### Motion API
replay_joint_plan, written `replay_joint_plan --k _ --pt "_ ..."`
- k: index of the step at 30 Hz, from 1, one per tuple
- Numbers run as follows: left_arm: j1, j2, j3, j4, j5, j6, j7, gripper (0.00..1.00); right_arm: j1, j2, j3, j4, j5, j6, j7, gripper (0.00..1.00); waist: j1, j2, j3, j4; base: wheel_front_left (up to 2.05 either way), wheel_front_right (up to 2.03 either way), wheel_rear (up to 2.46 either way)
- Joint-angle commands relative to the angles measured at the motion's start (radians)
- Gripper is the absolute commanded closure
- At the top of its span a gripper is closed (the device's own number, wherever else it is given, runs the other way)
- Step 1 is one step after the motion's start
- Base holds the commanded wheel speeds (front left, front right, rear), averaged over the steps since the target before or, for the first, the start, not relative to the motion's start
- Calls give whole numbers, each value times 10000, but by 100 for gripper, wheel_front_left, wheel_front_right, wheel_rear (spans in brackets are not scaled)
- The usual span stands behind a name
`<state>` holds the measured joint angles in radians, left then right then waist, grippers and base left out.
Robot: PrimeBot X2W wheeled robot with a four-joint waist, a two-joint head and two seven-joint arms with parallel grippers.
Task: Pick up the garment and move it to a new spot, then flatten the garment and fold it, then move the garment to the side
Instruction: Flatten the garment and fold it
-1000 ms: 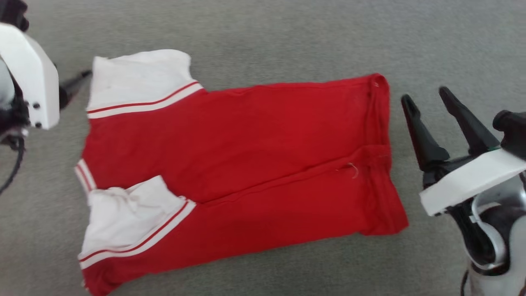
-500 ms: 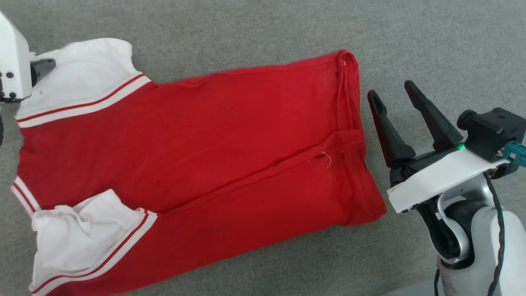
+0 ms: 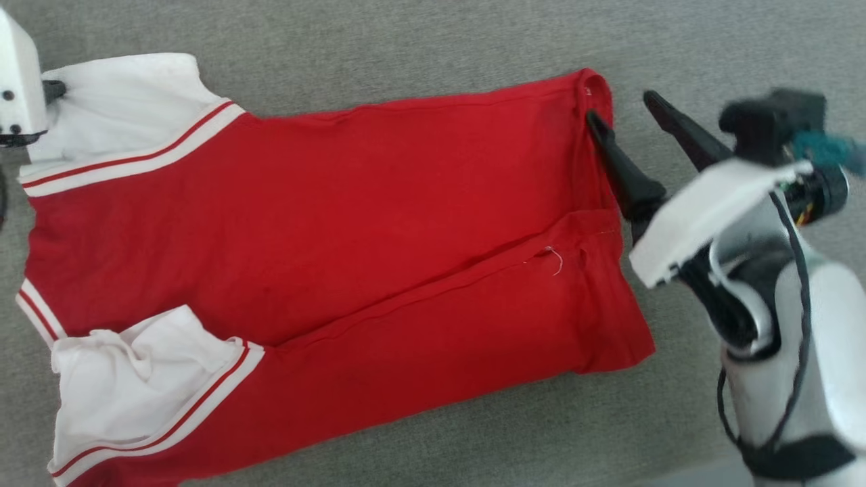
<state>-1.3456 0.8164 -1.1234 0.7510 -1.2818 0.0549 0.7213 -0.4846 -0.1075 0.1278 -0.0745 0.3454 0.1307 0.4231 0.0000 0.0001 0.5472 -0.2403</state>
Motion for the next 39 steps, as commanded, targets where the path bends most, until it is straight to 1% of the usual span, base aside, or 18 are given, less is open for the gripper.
replay_joint_plan --k 1,4,10,13,17,18,19,20,21,24,30,35,39 --pt "696 -385 -471 307 189 -81 173 100 -524 -70 11 404 86 1 400 0 0 -1 60 115 0 0 0" --pt "506 -688 -452 472 248 -211 44 100 -1325 -231 23 1212 -43 1 1240 0 0 -1 109 321 0 0 0" --pt "208 -1221 -391 824 232 -556 -237 100 -2597 -321 136 2767 -128 1 2898 0 0 -1 176 698 0 0 0" --pt "97 -1457 -330 1015 209 -720 -398 100 -2941 -399 293 3429 -162 1 3798 0 0 -1 185 839 0 0 0" --pt "-8 -1714 -306 1219 258 -961 -701 100 -2993 -424 816 4105 -3 2 4924 0 0 -1 147 986 0 0 0" --pt "-28 -1780 -279 1259 260 -1016 -790 100 -3006 -479 912 4214 57 2 5087 51 0 -1 131 1029 0 0 0" --pt "-49 -1851 -270 1302 278 -1088 -878 100 -3026 -577 999 4280 88 2 5187 82 0 -1 105 1078 0 0 0" --pt "-49 -1851 -270 1302 278 -1088 -878 100 -3026 -577 999 4280 88 2 5187 82 0 -1 105 1078 0 0 0" --pt "-76 -1898 -261 1347 295 -1123 -952 100 -3065 -662 984 4330 105 2 5215 100 0 -1 72 1123 0 0 0" --pt "-202 -1975 -235 1423 338 -1286 -1141 100 -3213 -896 860 4234 174 -2 4993 100 0 -1 -85 1276 0 0 0" --pt "-467 -2037 -73 1303 205 -1502 -1354 100 -3136 -1385 647 3606 311 -1 4295 100 0 -1 -594 1633 0 0 0" --pt "-415 -1938 -74 855 166 -1624 -1394 100 -2617 -1776 547 3050 539 -1 3899 100 0 -1 -1077 1913 0 0 0" --pt "-169 -1753 -118 197 109 -1679 -1442 100 -2070 -2091 419 2486 603 -1 3591 100 0 -1 -1447 2128 0 0 0"
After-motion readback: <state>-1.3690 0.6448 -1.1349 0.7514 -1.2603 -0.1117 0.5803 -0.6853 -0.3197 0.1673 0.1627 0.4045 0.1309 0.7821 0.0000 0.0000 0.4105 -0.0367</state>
